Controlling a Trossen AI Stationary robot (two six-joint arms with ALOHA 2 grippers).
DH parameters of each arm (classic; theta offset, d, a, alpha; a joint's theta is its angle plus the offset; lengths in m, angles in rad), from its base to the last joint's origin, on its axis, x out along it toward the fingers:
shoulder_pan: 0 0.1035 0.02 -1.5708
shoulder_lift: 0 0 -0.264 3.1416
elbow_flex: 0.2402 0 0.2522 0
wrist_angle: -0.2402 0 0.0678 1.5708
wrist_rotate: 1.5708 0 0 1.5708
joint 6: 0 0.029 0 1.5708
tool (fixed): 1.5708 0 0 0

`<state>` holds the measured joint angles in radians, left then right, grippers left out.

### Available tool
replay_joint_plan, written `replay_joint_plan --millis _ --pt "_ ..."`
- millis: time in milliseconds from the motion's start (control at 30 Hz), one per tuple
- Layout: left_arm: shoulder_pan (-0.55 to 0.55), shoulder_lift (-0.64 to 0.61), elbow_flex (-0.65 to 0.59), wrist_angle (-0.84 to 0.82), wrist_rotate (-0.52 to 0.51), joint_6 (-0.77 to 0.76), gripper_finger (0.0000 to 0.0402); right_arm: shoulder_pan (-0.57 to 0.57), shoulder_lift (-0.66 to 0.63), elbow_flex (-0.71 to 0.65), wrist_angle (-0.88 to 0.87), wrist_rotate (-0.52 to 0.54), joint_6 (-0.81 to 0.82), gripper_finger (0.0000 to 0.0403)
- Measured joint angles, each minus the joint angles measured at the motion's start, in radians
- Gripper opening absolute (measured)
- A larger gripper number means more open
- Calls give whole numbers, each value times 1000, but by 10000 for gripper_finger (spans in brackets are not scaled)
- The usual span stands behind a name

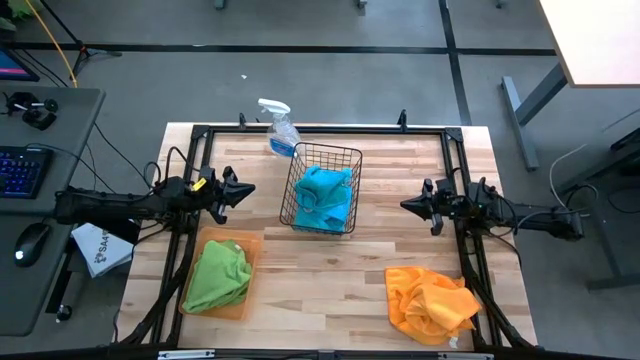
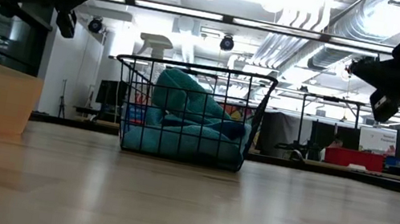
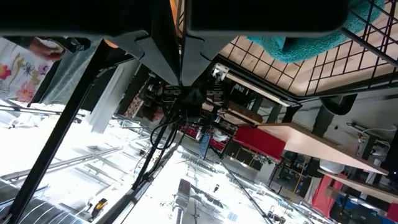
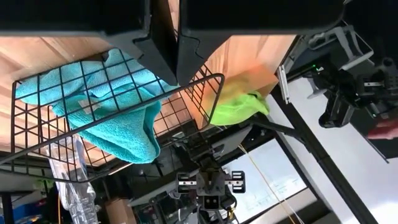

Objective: Sort microfiber towel by color & place in baskets
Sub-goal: Return to Home Position

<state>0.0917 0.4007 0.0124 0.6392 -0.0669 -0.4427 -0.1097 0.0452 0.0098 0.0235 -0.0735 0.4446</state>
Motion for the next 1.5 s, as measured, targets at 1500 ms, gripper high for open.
replay_joint_plan --millis 1500 --pt "-41 -398 0 -626 10 228 3 0 -32 0 -1 2 0 0"
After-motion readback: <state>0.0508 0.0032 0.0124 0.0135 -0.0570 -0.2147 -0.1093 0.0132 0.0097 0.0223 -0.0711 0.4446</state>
